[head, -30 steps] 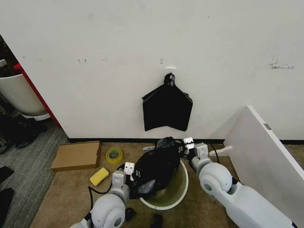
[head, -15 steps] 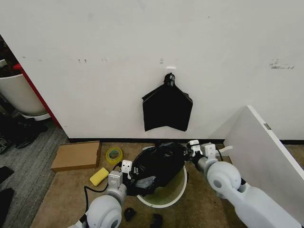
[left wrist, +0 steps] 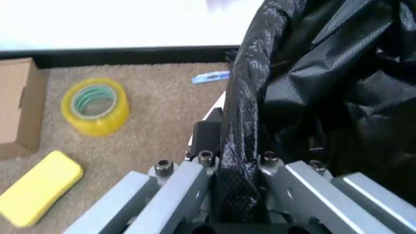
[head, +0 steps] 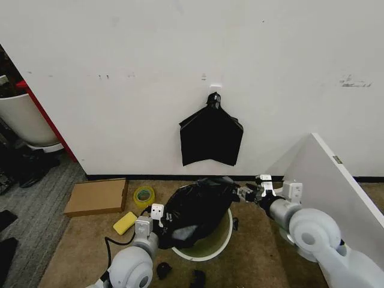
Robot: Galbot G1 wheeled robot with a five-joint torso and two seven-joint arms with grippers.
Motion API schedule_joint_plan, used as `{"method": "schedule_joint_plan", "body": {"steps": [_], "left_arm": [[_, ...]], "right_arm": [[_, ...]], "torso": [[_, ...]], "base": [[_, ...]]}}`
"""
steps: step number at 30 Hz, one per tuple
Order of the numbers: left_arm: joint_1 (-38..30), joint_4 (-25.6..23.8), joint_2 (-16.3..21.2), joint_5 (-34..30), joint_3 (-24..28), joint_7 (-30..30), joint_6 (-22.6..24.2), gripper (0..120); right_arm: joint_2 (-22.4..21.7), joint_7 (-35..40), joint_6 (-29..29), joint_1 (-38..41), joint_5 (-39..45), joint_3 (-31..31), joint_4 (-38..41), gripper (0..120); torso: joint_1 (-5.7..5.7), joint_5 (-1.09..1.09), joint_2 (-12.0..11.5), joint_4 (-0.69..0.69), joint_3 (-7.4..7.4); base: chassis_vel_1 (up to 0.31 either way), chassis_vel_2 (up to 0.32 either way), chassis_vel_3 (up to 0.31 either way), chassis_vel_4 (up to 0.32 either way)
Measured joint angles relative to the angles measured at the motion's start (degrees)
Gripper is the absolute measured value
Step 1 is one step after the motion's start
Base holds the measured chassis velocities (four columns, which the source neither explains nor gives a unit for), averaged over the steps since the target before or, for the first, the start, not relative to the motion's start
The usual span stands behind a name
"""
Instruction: Place the garbage bag over the trash bin.
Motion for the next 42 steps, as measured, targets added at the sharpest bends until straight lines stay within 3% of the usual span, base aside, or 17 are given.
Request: {"method": "schedule_joint_plan", "body": {"steps": [7,16,21,28,42], "left_arm": [[2.0,-1.0,-0.8,0.8,-1.1,-0.8,0.0,1],[4.1,-2.6,-1.4,1.6,-1.6,-1.0,-0.4,1],[4.1,-2.6,-1.5,1.6,-1.6,-1.0,-0.5,1],[3.7,-2.3,-1.8,1.6,-1.6,-1.0,-0.8,1],[3.8,-2.0,-1.7,1.5,-1.7,-0.9,-1.4,1]], "right_arm": [[1.3,-0.5,1.7,-0.6,-2.6,-1.5,3.4,96],[2.5,2.8,-1.6,-1.3,-4.0,-4.8,4.4,100],[3.6,4.3,-2.2,-1.6,-2.6,-5.2,2.8,87],[4.3,5.7,-1.9,-2.6,-1.3,-4.9,1.4,56],[4.6,5.6,-0.3,-3.1,-2.5,-4.3,-0.1,11]], "torso": [[0.0,0.0,0.0,-0.02,0.0],[0.0,-0.01,0.0,-0.02,0.0],[0.0,0.0,0.0,-0.02,0.0],[0.0,-0.01,0.0,-0.02,0.0],[0.0,0.0,0.0,-0.02,0.0]], "base": [[0.0,0.0,0.0,0.0],[0.0,0.0,0.0,0.0],[0.0,0.0,0.0,0.0],[0.0,0.0,0.0,0.0],[0.0,0.0,0.0,0.0]]}}
